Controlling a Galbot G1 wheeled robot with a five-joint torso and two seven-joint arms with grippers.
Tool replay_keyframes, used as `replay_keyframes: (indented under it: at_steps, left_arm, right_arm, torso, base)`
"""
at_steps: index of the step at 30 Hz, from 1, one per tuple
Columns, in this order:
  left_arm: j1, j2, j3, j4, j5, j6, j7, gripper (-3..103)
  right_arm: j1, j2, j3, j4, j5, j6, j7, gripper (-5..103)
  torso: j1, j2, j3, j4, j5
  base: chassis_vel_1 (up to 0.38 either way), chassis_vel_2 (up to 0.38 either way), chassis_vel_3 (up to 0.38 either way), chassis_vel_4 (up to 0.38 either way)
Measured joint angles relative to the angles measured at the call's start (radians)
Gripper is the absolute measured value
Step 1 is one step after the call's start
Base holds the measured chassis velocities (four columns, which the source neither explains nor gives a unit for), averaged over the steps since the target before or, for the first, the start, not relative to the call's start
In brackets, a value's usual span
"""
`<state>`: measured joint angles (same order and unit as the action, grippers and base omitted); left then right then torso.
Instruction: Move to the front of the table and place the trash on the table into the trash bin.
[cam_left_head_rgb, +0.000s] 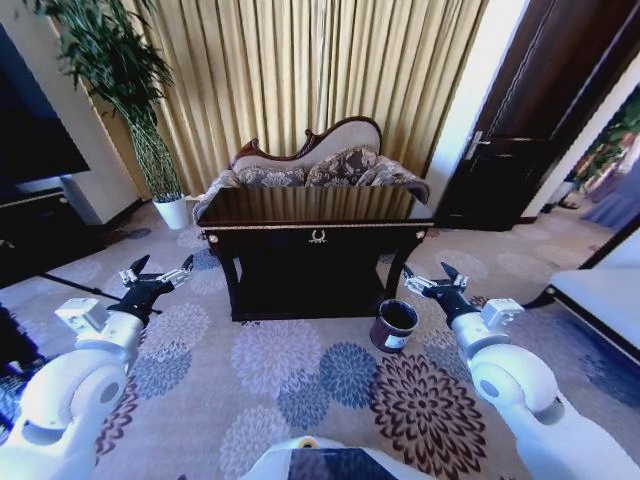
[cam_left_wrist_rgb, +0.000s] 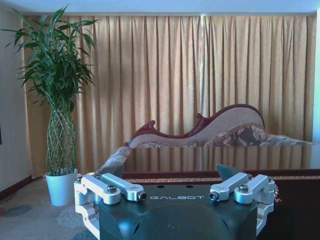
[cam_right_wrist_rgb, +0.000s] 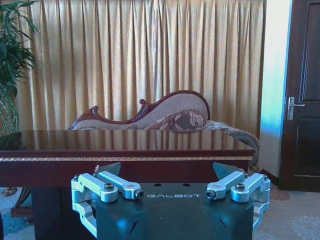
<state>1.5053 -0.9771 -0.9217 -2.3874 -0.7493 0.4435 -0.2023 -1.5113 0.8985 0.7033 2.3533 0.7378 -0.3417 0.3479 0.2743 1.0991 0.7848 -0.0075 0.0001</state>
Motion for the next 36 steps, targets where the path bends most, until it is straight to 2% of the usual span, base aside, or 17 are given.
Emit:
replay_keyframes:
  at_steps: [9, 12, 18, 22, 28, 32, 35, 36]
  left_arm:
    - [0.000, -0.002, 0.004, -0.001, 0.001, 0.000, 0.000, 100]
    - [0.000, -0.002, 0.004, 0.000, 0.002, 0.000, 0.000, 100]
    - [0.000, -0.004, 0.006, 0.000, 0.002, 0.000, -0.001, 100]
    - [0.000, -0.004, 0.008, 0.000, 0.003, 0.000, -0.001, 100]
    - [-0.001, -0.004, 0.009, 0.001, 0.003, 0.000, -0.001, 100]
    - [-0.001, -0.006, 0.009, 0.001, 0.004, 0.000, -0.001, 100]
    - [0.001, -0.008, 0.009, 0.001, 0.004, 0.000, -0.001, 100]
    - [0.002, -0.012, 0.009, 0.001, 0.004, 0.000, -0.001, 100]
  right_arm:
    - [0.002, 0.001, 0.002, -0.005, 0.000, 0.001, 0.000, 100]
    - [0.003, 0.001, 0.001, -0.006, 0.000, 0.001, 0.000, 100]
    - [0.003, 0.005, -0.002, -0.007, -0.001, 0.002, 0.000, 100]
    - [0.002, 0.006, -0.004, -0.010, -0.006, 0.004, 0.000, 100]
    - [0.000, 0.008, -0.013, -0.025, -0.029, 0.043, 0.000, 100]
    - [-0.001, 0.019, -0.019, -0.034, -0.042, 0.052, 0.000, 100]
    - [-0.003, 0.025, -0.020, -0.038, -0.051, 0.055, 0.000, 100]
    - [-0.007, 0.031, -0.020, -0.041, -0.059, 0.057, 0.000, 100]
  torso:
    - [0.000, 0.000, 0.000, -0.0001, 0.0002]
    - [0.000, 0.000, 0.000, 0.0005, -0.0011]
    - [0.000, 0.000, 0.000, -0.0004, 0.0001]
    - [0.000, 0.000, 0.000, 0.0005, -0.0007]
    - [-0.001, 0.001, -0.001, -0.0006, -0.0003]
    - [-0.001, 0.001, -0.001, 0.0005, -0.0008]
    - [-0.001, 0.000, 0.000, 0.0004, -0.0010]
    - [0.000, 0.000, 0.000, 0.0003, 0.0004]
  base:
    - [0.218, -0.196, -0.217, 0.205]
    - [0.210, -0.227, -0.189, 0.215]
    - [0.212, -0.187, -0.214, 0.185]
    - [0.141, -0.207, -0.146, 0.216]
    - [0.200, -0.171, -0.191, 0.173]
    - [0.112, -0.058, -0.124, 0.061]
    - [0.024, -0.007, -0.011, 0.014]
    - [-0.041, 0.012, 0.063, -0.056]
